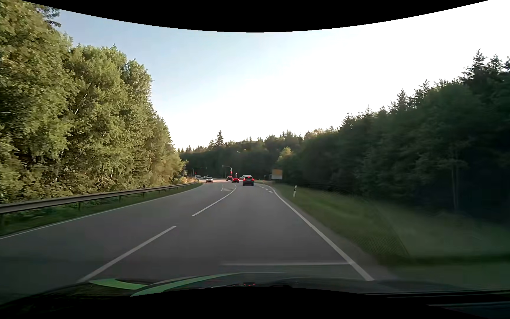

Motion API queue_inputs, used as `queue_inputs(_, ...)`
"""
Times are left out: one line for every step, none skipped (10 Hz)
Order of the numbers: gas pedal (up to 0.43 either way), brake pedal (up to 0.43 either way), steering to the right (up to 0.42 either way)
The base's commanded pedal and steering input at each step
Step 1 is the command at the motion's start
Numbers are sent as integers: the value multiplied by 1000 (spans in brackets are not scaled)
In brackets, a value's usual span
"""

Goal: Follow the waypoints while adhering to traffic rules and regulations

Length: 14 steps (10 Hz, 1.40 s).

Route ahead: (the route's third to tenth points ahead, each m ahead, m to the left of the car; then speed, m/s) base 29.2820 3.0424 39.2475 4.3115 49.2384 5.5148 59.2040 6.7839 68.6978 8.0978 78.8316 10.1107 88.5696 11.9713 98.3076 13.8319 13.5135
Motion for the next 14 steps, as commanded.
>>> queue_inputs(0, 226, -1)
queue_inputs(0, 207, -1)
queue_inputs(0, 201, -1)
queue_inputs(0, 207, 0)
queue_inputs(0, 220, 0)
queue_inputs(0, 220, 0)
queue_inputs(0, 220, -1)
queue_inputs(0, 226, 0)
queue_inputs(0, 226, -1)
queue_inputs(0, 226, -1)
queue_inputs(0, 226, -1)
queue_inputs(0, 232, -1)
queue_inputs(0, 226, -1)
queue_inputs(0, 232, -1)
